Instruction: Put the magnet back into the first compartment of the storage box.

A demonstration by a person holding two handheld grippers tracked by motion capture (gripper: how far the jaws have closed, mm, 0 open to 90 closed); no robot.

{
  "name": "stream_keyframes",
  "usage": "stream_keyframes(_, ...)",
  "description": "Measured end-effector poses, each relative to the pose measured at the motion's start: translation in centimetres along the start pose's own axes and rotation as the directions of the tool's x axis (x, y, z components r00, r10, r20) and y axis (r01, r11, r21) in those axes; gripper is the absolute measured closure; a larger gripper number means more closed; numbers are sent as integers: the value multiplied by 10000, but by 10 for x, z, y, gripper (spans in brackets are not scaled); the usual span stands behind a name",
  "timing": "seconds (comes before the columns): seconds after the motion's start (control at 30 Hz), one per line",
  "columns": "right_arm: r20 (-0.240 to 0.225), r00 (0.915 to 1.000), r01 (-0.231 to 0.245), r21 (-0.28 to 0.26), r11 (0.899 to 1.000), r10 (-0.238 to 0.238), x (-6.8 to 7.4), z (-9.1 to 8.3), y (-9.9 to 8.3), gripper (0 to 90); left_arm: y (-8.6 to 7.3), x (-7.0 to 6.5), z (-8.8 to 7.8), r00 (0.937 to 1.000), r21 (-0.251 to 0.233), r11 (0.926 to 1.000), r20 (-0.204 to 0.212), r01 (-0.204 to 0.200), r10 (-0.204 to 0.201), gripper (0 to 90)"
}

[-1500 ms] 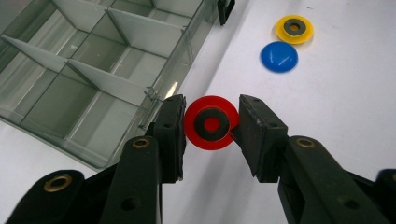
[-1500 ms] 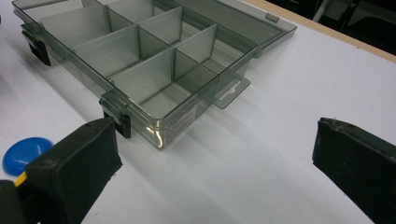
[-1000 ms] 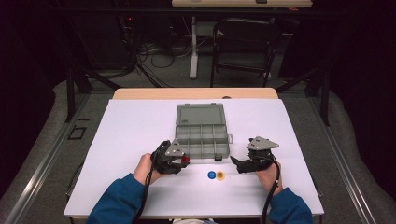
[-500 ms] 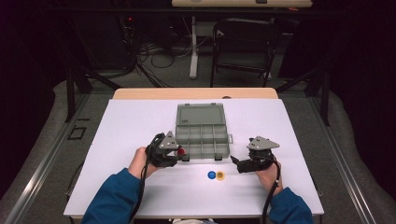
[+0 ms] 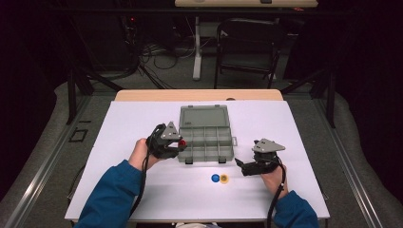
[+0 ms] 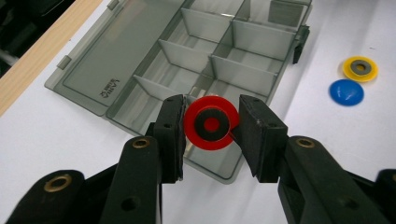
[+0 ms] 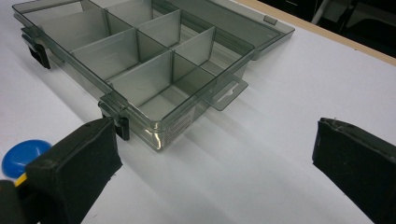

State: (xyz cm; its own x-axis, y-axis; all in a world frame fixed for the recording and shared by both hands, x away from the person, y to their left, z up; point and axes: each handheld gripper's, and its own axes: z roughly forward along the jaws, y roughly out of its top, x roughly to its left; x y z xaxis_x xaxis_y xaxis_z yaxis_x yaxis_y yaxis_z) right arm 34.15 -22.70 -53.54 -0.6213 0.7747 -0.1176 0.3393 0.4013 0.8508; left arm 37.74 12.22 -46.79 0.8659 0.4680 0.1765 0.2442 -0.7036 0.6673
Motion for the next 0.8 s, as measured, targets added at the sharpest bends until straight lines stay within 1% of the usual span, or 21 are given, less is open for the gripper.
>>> stream_keyframes(0.2,-9,10000,-36,23,10000,36,0,0,0,0,2,12,0,9995,95,9999,-282,111,-108,621)
stream_keyframes(0.3,1,10000,-56,28,10000,56,0,0,0,0,4,17,2,9993,165,9998,-358,125,-119,621)
stream_keyframes(0.53,2,10000,-58,47,10000,58,-1,1,0,0,8,27,9,9990,263,9994,-394,222,-212,621)
stream_keyframes(0.63,-1,10000,-54,54,10000,54,0,0,0,0,9,31,13,9990,343,9992,-409,212,-198,621)
stream_keyframes(0.67,3,10000,-42,65,10000,42,0,0,0,0,10,31,14,9987,325,9991,-432,277,-263,621)
stream_keyframes(0.8,19,10000,-38,60,10000,38,-1,0,0,0,12,35,20,9986,419,9986,-433,317,-298,621)
